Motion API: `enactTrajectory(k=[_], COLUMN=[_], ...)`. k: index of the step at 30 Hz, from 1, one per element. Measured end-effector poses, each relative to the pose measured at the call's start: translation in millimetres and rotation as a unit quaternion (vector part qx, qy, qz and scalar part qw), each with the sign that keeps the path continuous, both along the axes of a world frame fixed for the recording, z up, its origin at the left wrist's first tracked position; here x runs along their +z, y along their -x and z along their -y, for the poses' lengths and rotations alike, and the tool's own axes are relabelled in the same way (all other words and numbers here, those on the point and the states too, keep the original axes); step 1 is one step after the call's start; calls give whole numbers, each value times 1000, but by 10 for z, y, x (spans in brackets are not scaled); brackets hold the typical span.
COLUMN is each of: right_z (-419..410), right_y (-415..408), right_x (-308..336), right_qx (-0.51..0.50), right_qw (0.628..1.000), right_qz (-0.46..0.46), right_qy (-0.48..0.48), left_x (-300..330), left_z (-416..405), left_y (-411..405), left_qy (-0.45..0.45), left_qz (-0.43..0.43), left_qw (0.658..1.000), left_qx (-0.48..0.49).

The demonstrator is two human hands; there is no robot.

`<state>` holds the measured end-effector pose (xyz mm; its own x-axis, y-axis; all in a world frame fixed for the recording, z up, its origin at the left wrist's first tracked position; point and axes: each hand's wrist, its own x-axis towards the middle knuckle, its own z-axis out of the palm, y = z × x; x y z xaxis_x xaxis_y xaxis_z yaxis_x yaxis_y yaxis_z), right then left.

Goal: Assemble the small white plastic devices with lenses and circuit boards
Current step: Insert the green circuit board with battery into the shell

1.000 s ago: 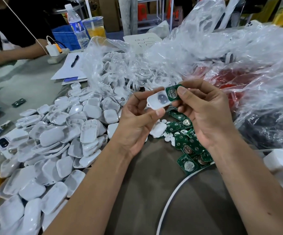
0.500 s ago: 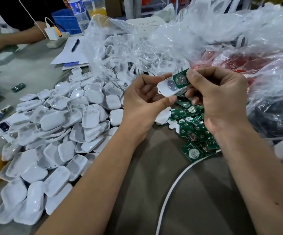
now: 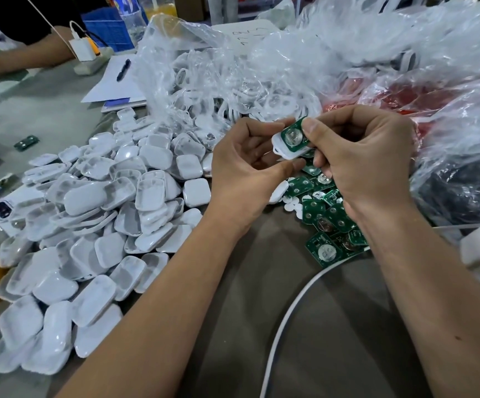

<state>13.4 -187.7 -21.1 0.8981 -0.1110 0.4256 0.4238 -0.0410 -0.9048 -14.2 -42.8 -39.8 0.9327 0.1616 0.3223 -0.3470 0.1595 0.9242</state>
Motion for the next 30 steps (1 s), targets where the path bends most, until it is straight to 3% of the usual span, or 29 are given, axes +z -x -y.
enactTrajectory(k=[21,30], right_z=[-7,-6], right_y=[-41,-67], right_x=[-42,-97], right_qx=[-45,-8], right_qw=[992,995], right_qz=[4,-45], right_qy=[116,89], left_x=[6,1], left_z=[21,-2], left_y=[8,13], left_qy=[-10,-29], left_qz=[4,13], left_qw=[1000,999], left_qx=[6,7])
